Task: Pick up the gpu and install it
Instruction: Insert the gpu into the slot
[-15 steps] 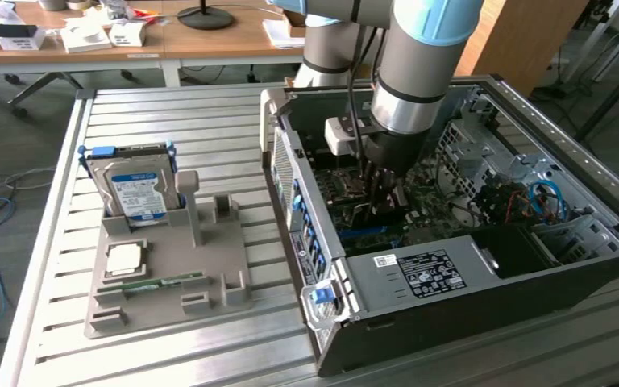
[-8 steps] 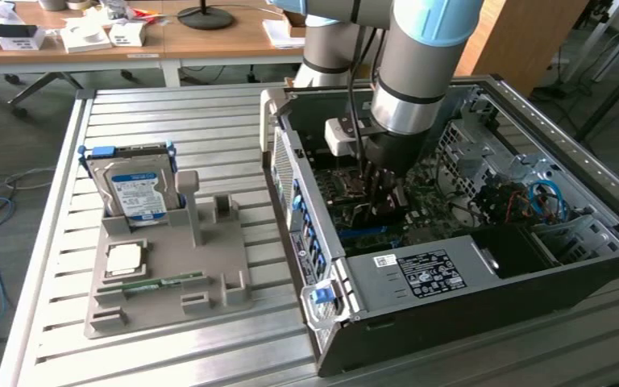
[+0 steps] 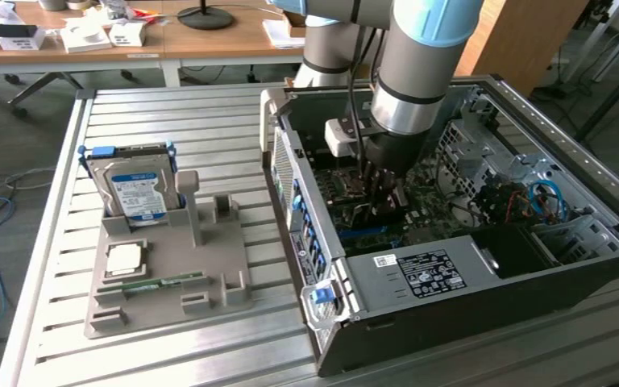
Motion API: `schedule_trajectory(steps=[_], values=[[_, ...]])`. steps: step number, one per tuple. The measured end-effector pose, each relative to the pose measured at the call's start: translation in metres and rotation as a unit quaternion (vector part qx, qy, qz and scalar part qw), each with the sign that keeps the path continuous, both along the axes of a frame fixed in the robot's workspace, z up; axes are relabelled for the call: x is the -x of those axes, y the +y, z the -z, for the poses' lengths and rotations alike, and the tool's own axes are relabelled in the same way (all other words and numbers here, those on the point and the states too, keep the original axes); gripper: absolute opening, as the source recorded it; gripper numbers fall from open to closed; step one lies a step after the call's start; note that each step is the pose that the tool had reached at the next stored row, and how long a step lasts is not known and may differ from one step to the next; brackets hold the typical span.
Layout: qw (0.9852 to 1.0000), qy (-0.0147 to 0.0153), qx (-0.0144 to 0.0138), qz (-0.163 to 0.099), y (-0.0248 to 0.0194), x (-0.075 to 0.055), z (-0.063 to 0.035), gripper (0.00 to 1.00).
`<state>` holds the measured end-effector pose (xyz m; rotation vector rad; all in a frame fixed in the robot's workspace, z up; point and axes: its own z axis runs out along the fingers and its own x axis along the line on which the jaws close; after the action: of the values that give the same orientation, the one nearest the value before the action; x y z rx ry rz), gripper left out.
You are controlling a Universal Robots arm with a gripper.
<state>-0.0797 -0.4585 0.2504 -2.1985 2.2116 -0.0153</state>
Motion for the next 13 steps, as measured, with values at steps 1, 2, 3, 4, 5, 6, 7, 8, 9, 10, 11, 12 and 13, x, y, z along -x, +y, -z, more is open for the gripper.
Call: schedule_trajectory(steps=[1,2,3,4,5,6,7,8,9,10,11,12,13], values=[[1.0000,0.0000,0.0000,0.000,0.0000,0.0000,0.0000,0.26],[1.0000,0.0000,0.0000,0.000,0.0000,0.0000,0.0001,0.26],[1.0000,0.0000,0.0001,-0.001,0.0000,0.0000,0.0002,0.26],[1.0000,0.0000,0.0001,-0.001,0.0000,0.0000,0.0004,0.26],[1.0000,0.0000,0.0000,-0.001,0.0000,0.0000,0.0008,0.26],[1.0000,0.0000,0.0001,-0.001,0.0000,0.0000,0.0010,0.26],[1.0000,0.0000,0.0001,-0.001,0.0000,0.0000,0.0011,0.26],[1.0000,0.0001,0.0001,-0.001,0.0000,0.0000,0.0012,0.26],[1.0000,0.0001,0.0001,-0.001,0.0000,0.0000,0.0014,0.26],[1.0000,0.0000,0.0000,-0.001,0.0000,0.0000,0.0017,0.26],[1.0000,0.0000,0.0000,-0.001,0.0000,0.0000,0.0019,0.26],[1.0000,0.0000,0.0000,-0.001,0.0000,0.0000,0.0019,0.26],[1.0000,0.0000,0.0001,-0.001,0.0000,0.0000,0.0019,0.26]])
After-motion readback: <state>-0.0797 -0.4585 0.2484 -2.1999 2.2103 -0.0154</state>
